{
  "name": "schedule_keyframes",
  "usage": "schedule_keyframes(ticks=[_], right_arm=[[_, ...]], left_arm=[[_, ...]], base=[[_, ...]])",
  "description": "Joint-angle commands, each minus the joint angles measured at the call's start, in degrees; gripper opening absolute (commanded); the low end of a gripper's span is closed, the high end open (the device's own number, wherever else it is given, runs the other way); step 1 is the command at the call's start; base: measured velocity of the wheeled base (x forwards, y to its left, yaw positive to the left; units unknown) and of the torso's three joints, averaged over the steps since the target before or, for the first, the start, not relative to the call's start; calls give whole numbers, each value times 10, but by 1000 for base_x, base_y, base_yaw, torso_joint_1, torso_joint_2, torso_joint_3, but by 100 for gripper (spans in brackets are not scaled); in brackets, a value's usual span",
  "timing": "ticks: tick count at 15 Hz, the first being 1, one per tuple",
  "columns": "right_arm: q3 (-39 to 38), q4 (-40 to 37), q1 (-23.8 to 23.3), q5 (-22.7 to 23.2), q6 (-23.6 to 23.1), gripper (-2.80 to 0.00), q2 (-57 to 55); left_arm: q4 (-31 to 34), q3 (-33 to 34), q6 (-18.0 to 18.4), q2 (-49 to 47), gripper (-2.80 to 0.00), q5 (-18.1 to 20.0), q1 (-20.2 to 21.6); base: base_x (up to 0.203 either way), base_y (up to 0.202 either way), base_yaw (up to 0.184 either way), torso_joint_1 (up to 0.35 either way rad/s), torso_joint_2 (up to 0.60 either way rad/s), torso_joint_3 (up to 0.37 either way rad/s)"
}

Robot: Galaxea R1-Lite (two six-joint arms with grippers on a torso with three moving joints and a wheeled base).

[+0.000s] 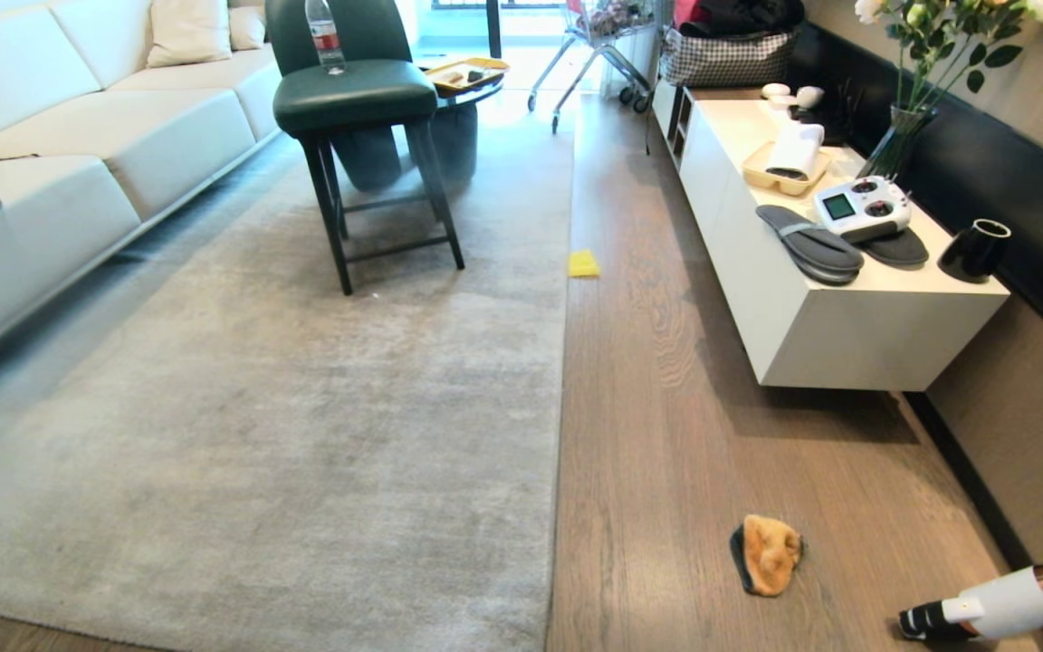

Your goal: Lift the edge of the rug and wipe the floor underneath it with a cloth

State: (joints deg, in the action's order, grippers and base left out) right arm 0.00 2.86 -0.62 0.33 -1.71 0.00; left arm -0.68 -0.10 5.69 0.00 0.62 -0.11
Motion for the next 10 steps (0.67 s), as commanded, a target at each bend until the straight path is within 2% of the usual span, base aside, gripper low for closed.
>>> schedule_keyframes(ticks=[1,10], right_arm=[[0,1,0,0,0,-280,-1],[0,0,0,0,-5,-280,0]], left_arm=[[0,0,0,0,-280,0,0],[0,0,0,0,-280,0,0]], base=[[0,0,0,0,0,0],[0,0,0,0,0,0]])
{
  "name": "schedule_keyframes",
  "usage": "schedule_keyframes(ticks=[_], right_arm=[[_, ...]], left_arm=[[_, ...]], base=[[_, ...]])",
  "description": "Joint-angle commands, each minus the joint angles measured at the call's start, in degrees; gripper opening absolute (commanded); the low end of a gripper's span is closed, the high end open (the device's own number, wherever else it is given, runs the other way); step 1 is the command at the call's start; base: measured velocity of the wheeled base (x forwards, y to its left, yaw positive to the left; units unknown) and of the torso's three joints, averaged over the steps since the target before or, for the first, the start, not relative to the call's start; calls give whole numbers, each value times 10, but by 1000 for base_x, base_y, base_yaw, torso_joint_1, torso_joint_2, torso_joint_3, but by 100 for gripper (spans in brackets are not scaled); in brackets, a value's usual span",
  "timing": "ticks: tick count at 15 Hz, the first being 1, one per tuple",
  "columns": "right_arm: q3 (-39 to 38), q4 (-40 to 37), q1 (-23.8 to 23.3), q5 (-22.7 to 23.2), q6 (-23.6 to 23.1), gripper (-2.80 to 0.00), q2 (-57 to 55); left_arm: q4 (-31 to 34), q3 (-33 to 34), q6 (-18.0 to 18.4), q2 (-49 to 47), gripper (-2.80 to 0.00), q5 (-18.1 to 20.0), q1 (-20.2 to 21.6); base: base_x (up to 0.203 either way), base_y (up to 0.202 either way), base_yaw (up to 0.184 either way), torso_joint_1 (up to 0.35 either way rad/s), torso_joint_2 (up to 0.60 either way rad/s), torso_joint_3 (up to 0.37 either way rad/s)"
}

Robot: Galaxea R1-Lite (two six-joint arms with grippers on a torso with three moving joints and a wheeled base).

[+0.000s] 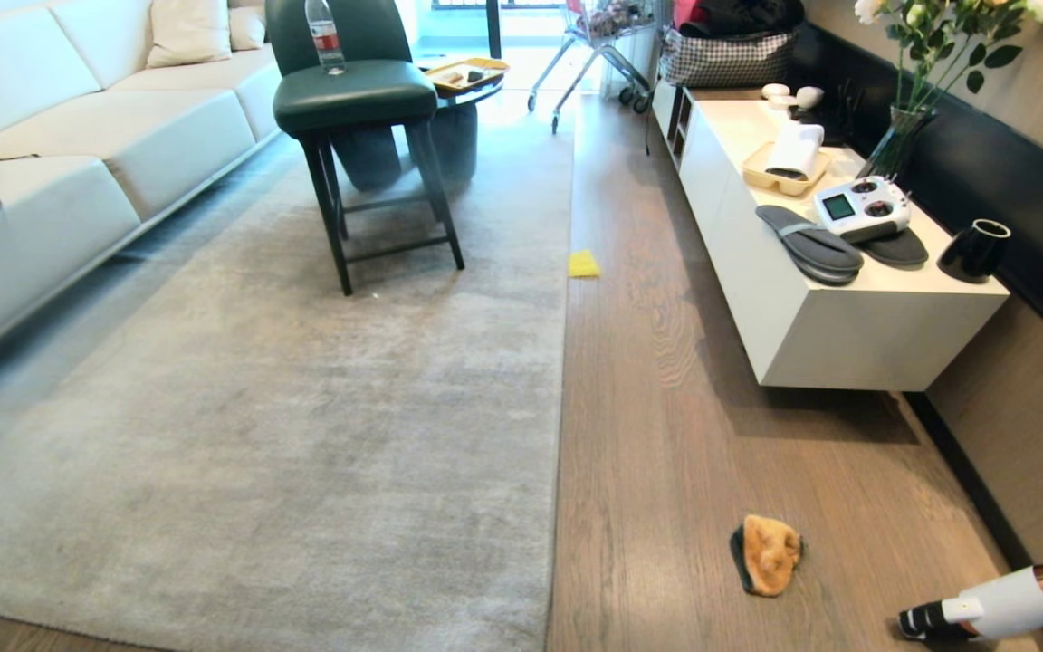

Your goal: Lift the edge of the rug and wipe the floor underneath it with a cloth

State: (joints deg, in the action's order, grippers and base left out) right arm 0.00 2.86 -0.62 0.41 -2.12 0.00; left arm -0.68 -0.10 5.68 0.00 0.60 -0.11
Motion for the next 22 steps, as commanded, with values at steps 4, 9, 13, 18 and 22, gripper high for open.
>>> schedule_keyframes(ticks=[4,9,13,18,22], right_arm=[[0,0,0,-1,3,-280,0],[0,0,0,-1,3,-280,0],[0,0,0,-1,1,-280,0],[0,0,0,-1,2,-280,0],[0,0,0,-1,1,-280,0]], left_arm=[[0,1,0,0,-280,0,0],[0,0,0,0,-280,0,-1],[0,0,0,0,-280,0,0],[0,0,0,0,-280,0,0],[0,0,0,0,-280,0,0]], base=[[0,0,0,-43,-200,-253],[0,0,0,-23,-406,-434],[0,0,0,29,-436,-400],[0,0,0,100,-458,-370],[0,0,0,155,-483,-359]])
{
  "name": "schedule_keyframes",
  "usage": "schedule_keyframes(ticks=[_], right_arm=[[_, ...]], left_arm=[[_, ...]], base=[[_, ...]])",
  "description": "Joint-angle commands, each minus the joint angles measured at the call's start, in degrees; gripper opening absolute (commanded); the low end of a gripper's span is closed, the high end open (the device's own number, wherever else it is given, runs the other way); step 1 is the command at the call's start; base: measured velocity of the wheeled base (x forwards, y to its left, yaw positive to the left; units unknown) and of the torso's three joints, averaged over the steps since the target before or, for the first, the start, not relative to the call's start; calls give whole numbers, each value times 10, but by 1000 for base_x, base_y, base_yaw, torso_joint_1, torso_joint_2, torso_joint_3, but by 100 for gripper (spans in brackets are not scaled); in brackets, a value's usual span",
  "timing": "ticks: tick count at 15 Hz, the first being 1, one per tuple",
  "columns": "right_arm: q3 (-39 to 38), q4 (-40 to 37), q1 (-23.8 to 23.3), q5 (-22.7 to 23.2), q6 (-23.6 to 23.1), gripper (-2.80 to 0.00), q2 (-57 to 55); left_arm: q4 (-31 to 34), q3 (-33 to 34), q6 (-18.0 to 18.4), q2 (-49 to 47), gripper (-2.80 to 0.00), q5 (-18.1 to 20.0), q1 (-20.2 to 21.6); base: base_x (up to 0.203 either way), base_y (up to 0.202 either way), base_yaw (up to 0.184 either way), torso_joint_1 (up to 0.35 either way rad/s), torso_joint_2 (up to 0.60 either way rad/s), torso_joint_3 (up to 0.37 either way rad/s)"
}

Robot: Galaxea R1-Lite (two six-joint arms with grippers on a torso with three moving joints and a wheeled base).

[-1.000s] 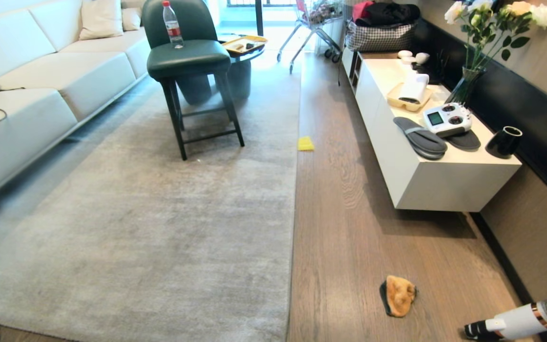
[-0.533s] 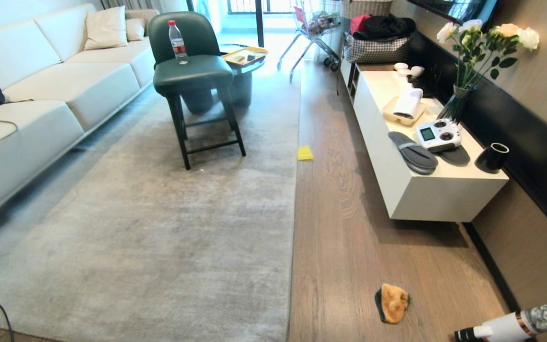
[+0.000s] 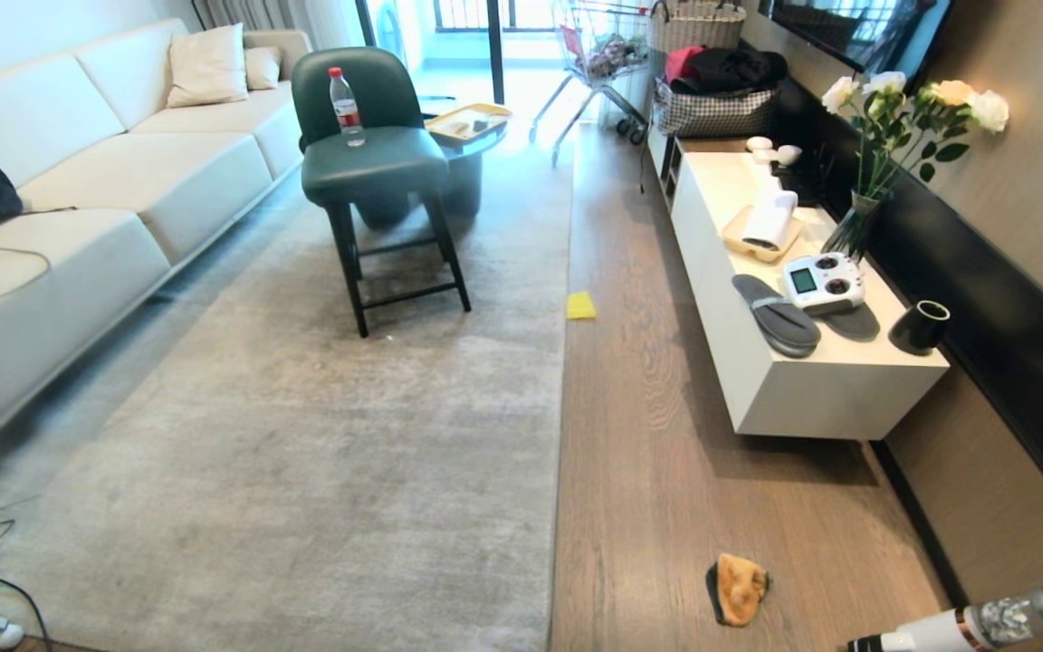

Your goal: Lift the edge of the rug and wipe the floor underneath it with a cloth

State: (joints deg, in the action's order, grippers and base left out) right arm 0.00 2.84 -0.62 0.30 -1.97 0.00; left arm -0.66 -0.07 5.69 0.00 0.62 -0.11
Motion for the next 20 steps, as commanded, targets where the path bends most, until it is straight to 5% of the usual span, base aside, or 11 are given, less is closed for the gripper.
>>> schedule_keyframes(ticks=[1,20], right_arm=[[0,1,0,0,0,-280,0],[0,1,0,2,-9,-280,0]], left_arm=[[0,1,0,0,-280,0,0],[0,0,0,0,-280,0,0]], base=[[0,0,0,164,-510,-347],[0,0,0,189,-485,-298]])
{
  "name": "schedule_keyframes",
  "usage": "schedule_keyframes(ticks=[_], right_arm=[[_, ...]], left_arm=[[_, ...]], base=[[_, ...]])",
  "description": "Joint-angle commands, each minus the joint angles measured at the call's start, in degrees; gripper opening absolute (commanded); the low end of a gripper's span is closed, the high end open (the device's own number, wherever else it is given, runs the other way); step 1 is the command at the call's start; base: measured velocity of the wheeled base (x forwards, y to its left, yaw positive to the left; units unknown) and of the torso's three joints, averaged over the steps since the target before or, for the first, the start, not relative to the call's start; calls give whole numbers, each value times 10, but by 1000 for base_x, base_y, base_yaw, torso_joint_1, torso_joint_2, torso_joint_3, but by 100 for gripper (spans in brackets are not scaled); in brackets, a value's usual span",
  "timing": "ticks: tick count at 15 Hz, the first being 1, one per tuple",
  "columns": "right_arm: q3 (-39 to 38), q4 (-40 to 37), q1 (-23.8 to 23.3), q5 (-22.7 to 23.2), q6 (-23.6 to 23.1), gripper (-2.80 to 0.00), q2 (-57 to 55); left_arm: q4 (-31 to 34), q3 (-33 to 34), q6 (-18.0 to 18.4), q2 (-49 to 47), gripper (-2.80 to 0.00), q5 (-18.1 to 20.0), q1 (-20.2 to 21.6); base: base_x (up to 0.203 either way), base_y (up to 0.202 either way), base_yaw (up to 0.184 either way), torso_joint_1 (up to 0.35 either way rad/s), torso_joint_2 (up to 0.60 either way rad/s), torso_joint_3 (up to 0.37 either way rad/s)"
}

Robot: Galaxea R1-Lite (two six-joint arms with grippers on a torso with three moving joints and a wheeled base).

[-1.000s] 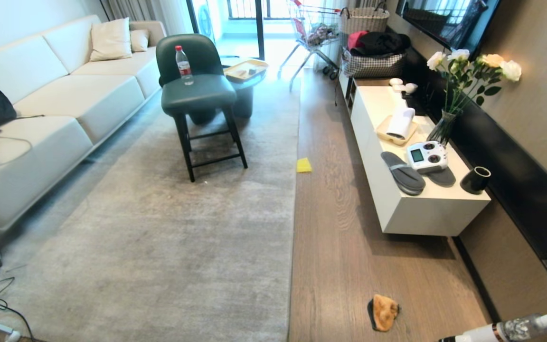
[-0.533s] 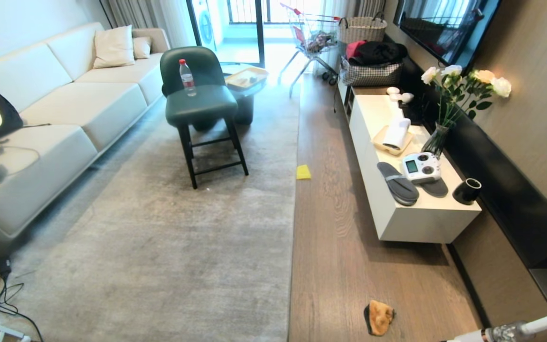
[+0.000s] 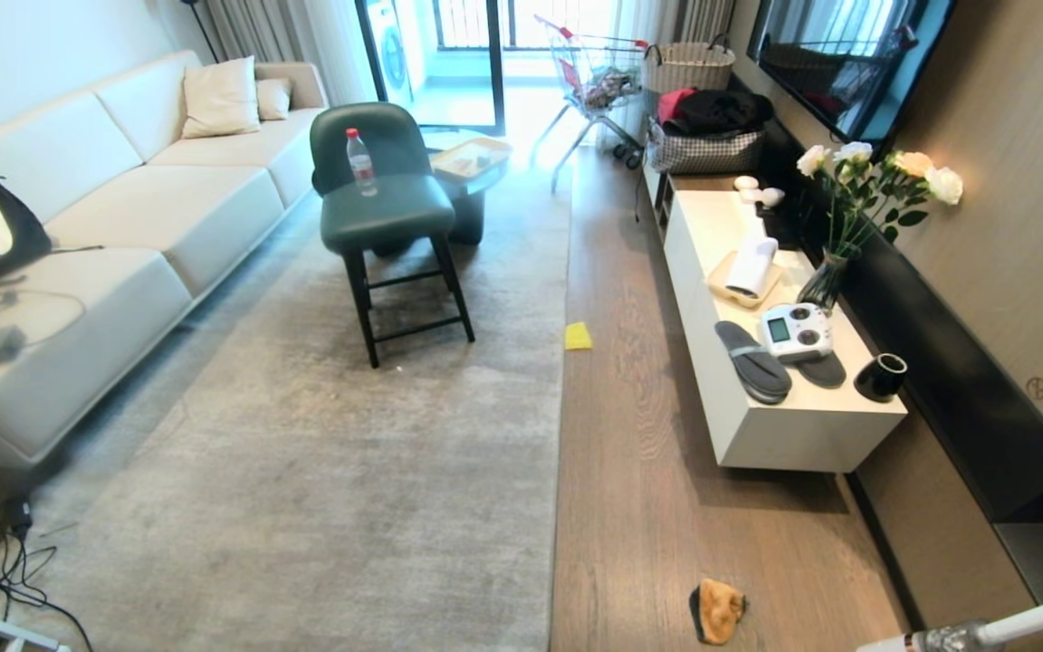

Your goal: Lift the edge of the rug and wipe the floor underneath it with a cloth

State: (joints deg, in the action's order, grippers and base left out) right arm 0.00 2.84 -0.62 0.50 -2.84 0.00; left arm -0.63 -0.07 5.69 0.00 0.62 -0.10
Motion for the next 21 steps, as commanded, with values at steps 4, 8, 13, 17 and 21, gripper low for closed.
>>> schedule_keyframes(ticks=[4,8,13,17,21], right_arm=[[0,1,0,0,0,-280,0],[0,1,0,0,-1,-280,0],[0,1,0,-1,6,-280,-1],[0,1,0,-2,13,-280,-1],[0,1,0,-2,13,-280,-1]], left_arm=[[-1,0,0,0,-280,0,0],[-1,0,0,0,-280,0,0],[-1,0,0,0,-280,0,0],[-1,0,0,0,-280,0,0],[-1,0,0,0,-280,0,0]], base=[[0,0,0,150,-337,-185],[0,0,0,144,-320,-175],[0,0,0,134,-297,-156],[0,0,0,0,0,0],[0,0,0,0,0,0]])
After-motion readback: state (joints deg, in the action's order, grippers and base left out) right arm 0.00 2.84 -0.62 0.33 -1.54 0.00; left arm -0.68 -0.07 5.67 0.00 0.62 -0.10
